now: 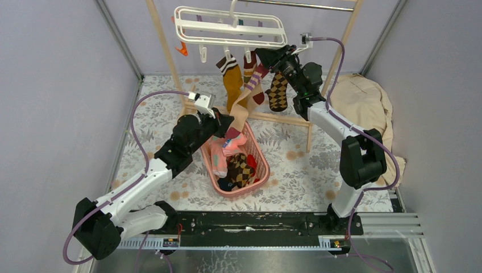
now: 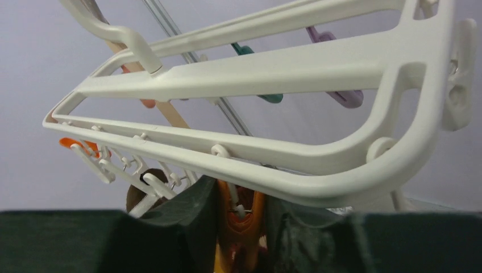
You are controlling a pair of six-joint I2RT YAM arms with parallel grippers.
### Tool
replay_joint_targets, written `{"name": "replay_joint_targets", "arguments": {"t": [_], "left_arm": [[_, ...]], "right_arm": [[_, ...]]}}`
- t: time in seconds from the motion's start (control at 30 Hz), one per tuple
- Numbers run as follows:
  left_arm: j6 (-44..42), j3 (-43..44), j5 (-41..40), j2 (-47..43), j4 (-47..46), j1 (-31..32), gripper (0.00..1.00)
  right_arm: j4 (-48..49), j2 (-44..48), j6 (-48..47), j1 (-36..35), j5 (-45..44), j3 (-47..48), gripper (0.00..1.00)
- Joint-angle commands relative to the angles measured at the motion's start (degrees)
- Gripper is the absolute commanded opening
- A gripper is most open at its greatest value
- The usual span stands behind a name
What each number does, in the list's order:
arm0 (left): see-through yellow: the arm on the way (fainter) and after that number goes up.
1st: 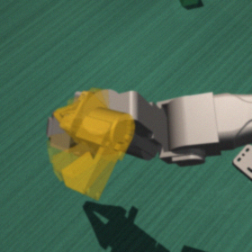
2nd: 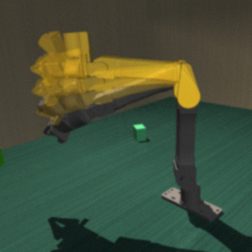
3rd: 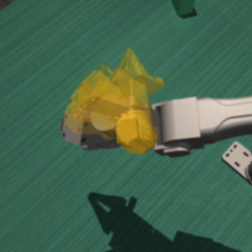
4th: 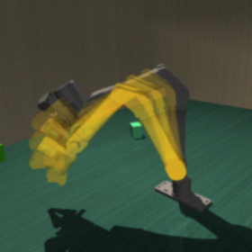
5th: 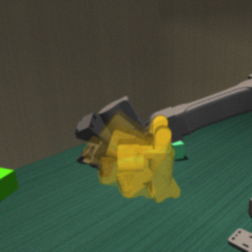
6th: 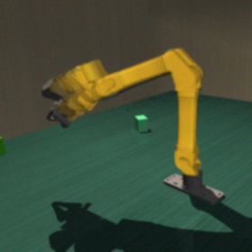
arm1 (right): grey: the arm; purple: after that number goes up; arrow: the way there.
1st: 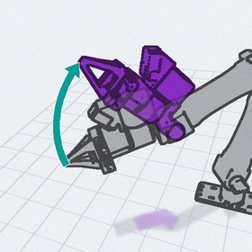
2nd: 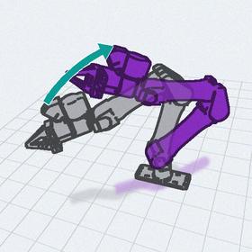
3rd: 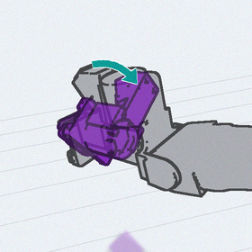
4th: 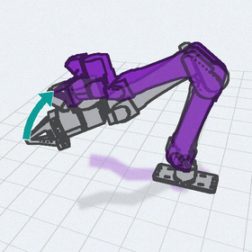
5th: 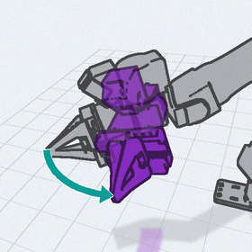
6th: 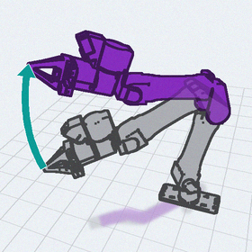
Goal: Remove the socks clipped to the hanger
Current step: Remove the sock from the hanger, then place the sock in the bin.
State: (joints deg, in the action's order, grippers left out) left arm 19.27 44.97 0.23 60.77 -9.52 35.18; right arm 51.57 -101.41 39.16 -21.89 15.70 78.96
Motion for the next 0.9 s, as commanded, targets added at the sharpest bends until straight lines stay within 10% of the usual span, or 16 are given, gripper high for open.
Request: {"name": "replay_joint_targets", "arguments": {"t": [0.0,0.23,0.47,0.87], "left_arm": [[0.42,-0.59,1.22,-0.40,-2.74,-0.53,0.00],[0.67,-0.83,1.46,-0.66,-2.49,-0.55,0.00],[2.14,-0.76,2.59,-5.46,-1.00,-0.55,0.00],[6.45,-0.56,6.58,-11.17,-0.07,-0.55,0.00]], "right_arm": [[-0.66,2.13,-3.27,-0.74,-1.35,2.87,0.31],[-1.37,2.73,-3.80,-0.70,-1.41,2.77,0.11],[-1.60,3.96,-3.73,-0.68,-0.99,0.74,0.62],[-0.05,15.47,-2.71,-0.70,-1.44,-21.34,0.78]]}}
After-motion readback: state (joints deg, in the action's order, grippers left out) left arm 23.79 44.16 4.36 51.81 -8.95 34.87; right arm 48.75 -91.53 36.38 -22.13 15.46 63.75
